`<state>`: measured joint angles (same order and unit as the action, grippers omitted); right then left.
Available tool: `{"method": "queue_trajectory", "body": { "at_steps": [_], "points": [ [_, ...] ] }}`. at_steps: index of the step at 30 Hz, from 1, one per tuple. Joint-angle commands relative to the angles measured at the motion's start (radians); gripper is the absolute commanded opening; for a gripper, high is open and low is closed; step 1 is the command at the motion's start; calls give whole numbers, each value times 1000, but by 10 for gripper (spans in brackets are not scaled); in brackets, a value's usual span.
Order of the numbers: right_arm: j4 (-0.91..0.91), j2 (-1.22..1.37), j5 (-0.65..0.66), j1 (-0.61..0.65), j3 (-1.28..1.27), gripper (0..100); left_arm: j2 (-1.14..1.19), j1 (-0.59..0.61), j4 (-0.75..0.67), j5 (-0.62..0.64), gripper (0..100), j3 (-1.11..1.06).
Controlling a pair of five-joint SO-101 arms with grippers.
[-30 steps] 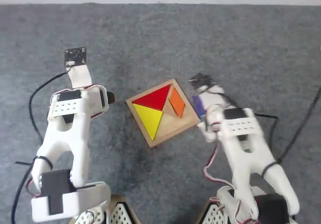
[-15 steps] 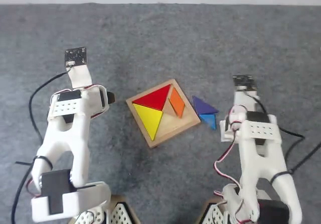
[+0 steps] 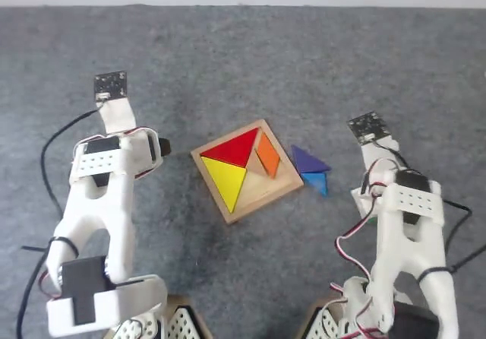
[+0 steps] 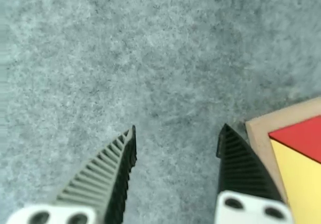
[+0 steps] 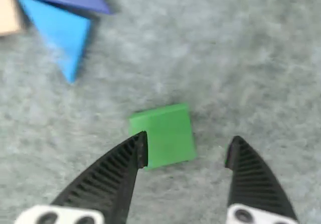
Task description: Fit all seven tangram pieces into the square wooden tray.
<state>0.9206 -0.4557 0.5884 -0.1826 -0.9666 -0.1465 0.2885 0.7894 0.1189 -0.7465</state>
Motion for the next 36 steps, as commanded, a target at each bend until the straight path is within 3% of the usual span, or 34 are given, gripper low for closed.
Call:
{"method": "queue_trajectory", "body": {
  "at_steps": [1, 8, 12, 20, 30, 36],
  "points": [
    [15, -28, -17, -39, 2, 277, -6, 21, -41, -5, 248, -4],
    [-27, -27, -28, -16, -72, 267, -6, 23, -44, -3, 248, -5],
    [-71, -27, 98, 44, -129, 267, -6, 23, -44, -3, 248, -5],
    [-114, -5, 132, 90, -138, 269, -8, 25, -43, -3, 248, -5],
    [2, 308, 150, 59, 100, 261, -8, 25, -43, -3, 248, -5],
    [12, 320, 146, 67, 118, 31, -8, 25, -43, -5, 248, -5]
  ]
}}
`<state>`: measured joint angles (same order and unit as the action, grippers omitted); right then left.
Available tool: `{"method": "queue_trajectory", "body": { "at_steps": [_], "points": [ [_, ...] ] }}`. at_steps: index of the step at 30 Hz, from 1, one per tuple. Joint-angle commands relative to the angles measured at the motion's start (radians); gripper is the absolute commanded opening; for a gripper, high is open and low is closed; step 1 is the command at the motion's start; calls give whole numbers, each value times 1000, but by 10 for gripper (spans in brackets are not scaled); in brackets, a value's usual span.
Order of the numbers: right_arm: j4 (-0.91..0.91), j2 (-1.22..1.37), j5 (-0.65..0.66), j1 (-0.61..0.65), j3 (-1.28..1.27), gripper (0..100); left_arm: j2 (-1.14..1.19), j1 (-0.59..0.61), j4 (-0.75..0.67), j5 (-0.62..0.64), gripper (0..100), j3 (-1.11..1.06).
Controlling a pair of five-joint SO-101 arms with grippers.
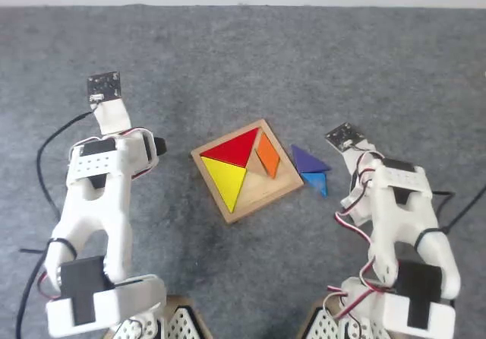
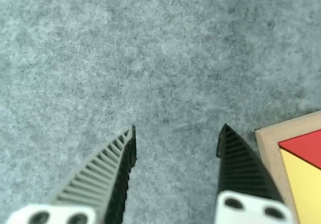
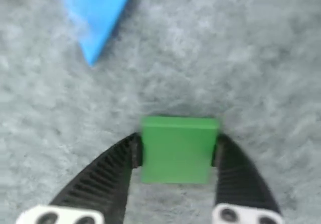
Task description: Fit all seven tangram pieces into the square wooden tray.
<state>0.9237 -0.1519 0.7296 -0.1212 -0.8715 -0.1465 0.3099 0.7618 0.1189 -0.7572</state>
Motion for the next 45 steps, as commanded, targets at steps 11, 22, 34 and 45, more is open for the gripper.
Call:
{"method": "queue_trajectory", "body": {
  "at_steps": [11, 22, 34, 45],
  "points": [
    [61, -165, -183, 171, 49, 47, -8, 2, -15, -5, 248, 5],
    [217, -30, -269, 573, 427, 47, -8, 2, -20, -3, 248, 5],
    [208, 328, -292, 839, 646, 47, -8, -3, -17, -8, 249, 8],
    [217, 446, -226, 800, 721, 70, -15, -3, -15, -9, 249, 10]
  ]
}}
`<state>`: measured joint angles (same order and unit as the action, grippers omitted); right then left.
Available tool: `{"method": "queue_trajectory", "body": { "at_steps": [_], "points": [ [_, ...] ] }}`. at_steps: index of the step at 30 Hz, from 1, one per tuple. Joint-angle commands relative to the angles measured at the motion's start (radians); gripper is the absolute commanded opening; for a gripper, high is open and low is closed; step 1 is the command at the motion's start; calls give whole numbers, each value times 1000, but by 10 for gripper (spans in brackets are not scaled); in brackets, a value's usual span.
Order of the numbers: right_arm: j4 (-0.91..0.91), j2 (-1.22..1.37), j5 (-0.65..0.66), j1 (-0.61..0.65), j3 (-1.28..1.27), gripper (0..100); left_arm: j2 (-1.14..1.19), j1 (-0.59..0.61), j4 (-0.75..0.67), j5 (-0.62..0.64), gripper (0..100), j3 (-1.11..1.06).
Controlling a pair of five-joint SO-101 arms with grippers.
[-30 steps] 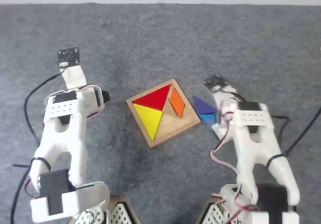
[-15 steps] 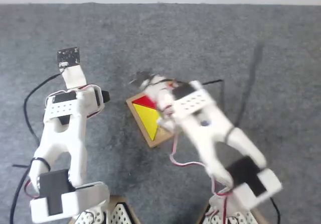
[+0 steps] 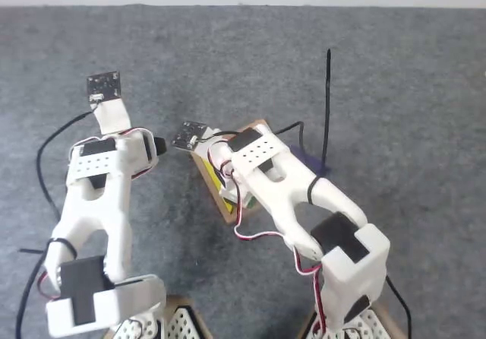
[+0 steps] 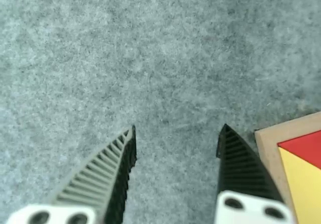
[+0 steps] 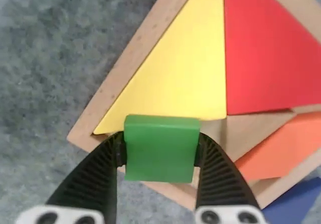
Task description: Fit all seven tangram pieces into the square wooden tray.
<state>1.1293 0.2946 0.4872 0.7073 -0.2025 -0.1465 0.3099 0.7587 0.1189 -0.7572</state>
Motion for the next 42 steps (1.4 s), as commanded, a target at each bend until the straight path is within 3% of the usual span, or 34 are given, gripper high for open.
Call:
{"method": "queue_trajectory", "body": {
  "at_steps": [1, 10, 28, 36, 42],
  "points": [
    [12, -4, 18, -36, 58, 89, -15, -3, -12, -9, 249, 10],
    [33, -21, 80, -41, 69, 283, -15, -3, -12, -9, 249, 12],
    [185, -257, 103, -38, 58, 285, -15, -3, -12, -9, 249, 10],
    [-96, -231, -3, -38, -192, 285, -15, -3, -12, -9, 249, 13],
    [-104, -208, 11, -96, -160, 285, -15, -3, -12, -9, 249, 10]
  ]
}}
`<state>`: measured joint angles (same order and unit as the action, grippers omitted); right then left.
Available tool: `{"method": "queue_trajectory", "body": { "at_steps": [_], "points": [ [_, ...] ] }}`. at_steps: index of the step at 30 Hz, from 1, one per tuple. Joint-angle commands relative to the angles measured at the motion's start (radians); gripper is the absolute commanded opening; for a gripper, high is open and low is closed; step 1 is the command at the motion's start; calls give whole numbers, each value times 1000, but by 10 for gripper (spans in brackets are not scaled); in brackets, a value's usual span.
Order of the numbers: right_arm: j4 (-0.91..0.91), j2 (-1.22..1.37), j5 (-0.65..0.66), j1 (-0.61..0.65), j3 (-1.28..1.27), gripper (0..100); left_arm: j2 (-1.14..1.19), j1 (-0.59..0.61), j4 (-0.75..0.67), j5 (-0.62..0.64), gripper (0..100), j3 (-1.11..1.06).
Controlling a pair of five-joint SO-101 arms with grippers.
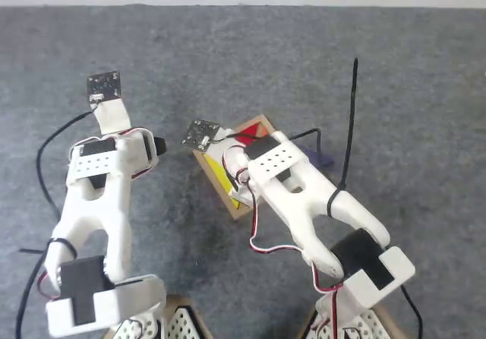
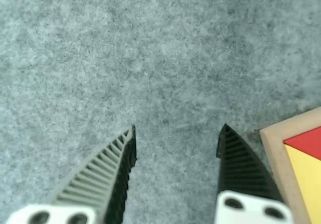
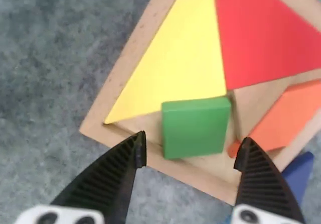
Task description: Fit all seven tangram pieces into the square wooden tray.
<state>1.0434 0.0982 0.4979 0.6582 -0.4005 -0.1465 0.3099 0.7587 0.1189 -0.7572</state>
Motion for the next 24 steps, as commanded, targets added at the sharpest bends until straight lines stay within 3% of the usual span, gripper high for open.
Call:
{"method": "queue_trajectory", "body": {
  "at_steps": [1, 11, 17, 24],
  "points": [
    [-18, -8, 21, -64, 46, 285, -15, -3, -12, -9, 249, 10],
    [-12, 74, 43, -104, 129, 285, -14, -3, -12, -9, 249, 12],
    [79, -24, 40, -31, 120, 285, -14, -5, -12, -9, 249, 15],
    [36, -24, 40, 12, 66, 285, -15, -5, -12, -9, 249, 10]
  ]
}}
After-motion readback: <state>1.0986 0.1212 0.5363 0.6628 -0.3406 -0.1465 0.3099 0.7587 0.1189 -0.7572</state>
